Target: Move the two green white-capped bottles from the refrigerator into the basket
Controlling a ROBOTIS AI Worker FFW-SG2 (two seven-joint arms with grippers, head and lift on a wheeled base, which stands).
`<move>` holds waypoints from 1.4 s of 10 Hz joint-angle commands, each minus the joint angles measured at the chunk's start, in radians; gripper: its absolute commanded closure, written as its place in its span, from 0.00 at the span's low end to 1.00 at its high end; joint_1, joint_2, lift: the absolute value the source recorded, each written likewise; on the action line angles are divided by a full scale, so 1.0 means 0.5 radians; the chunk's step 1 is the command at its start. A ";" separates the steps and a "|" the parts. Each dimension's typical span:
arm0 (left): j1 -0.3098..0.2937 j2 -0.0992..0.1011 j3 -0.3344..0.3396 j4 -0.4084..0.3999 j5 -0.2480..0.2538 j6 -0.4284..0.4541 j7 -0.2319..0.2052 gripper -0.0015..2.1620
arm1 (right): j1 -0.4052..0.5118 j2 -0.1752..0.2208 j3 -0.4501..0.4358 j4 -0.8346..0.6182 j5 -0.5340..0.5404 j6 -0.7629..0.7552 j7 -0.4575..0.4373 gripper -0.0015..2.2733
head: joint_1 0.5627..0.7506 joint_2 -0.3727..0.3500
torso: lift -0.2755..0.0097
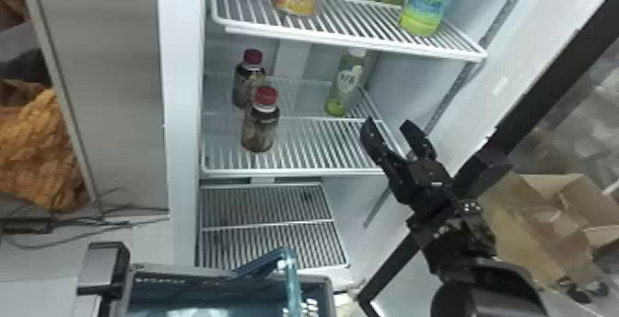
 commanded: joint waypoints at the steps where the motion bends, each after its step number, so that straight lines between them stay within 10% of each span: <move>1: -0.002 0.004 -0.010 0.000 0.004 0.000 0.000 0.53 | -0.114 -0.013 0.025 0.160 0.025 -0.073 -0.010 0.15 | 0.70 0.03 | 0.04; 14: -0.056 0.004 -0.054 0.005 0.012 -0.015 0.006 0.53 | -0.738 -0.105 0.240 1.014 0.140 -0.274 -0.219 0.09 | 0.70 0.03 | 0.04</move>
